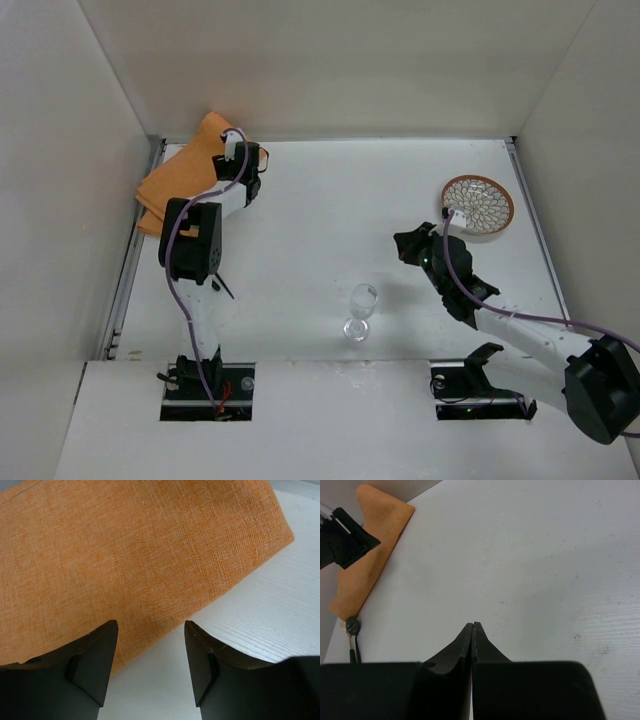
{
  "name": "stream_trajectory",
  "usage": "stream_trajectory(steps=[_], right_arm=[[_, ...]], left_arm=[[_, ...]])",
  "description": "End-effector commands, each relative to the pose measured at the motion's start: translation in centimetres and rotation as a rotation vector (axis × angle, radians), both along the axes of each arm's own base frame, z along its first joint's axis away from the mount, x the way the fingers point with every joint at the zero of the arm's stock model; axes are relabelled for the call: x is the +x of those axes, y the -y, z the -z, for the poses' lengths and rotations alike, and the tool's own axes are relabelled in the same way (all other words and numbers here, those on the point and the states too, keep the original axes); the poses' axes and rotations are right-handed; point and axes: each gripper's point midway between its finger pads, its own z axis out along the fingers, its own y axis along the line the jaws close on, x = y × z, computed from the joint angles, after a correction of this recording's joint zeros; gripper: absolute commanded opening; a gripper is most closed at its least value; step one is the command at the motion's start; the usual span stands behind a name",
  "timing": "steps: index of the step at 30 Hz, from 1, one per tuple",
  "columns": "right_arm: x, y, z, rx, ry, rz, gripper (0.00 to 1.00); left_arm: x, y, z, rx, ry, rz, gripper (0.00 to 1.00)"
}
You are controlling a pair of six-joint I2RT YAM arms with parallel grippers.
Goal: Set the dinner table for one person
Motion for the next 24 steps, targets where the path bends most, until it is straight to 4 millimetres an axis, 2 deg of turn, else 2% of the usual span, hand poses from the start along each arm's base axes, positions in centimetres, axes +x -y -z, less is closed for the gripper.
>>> stream_trajectory(steps=[1, 6, 9, 13, 15, 19, 24], right_arm=[[0.5, -0.4, -3.3, 0.028, 0.083, 0.006, 0.04], [0.5, -0.5, -3.3, 0.035, 0.081, 0.007, 0.04], [0.6, -0.5, -3.0, 0.025, 0.074, 0.01, 0.04], [0.6, -0.2, -3.2, 0.026, 0.086, 0.018, 0.04], [0.4, 0.1, -3.3, 0.025, 0.088, 0.025, 0.04], [0.4, 0.9, -3.6, 0.036, 0.106, 0.049, 0.05], [0.9, 0.8, -3.0, 0.018, 0.091, 0.063, 0.05]], left_arm=[[1.3, -0.1, -0.1, 0.058, -0.029, 0.053, 0.55], [2.9, 0.9, 1.3, 0.065, -0.07, 0.113, 0.55], [3.6, 1.0, 1.9, 0.083, -0.101, 0.121, 0.42], [4.4, 1.5, 2.7, 0.088, -0.106, 0.122, 0.18], [4.9, 2.0, 2.5, 0.092, -0.089, 0.125, 0.1], [6.6, 5.3, 0.7, 0.106, -0.014, 0.192, 0.06], [8.7, 11.4, -1.4, 0.122, 0.071, 0.314, 0.06]])
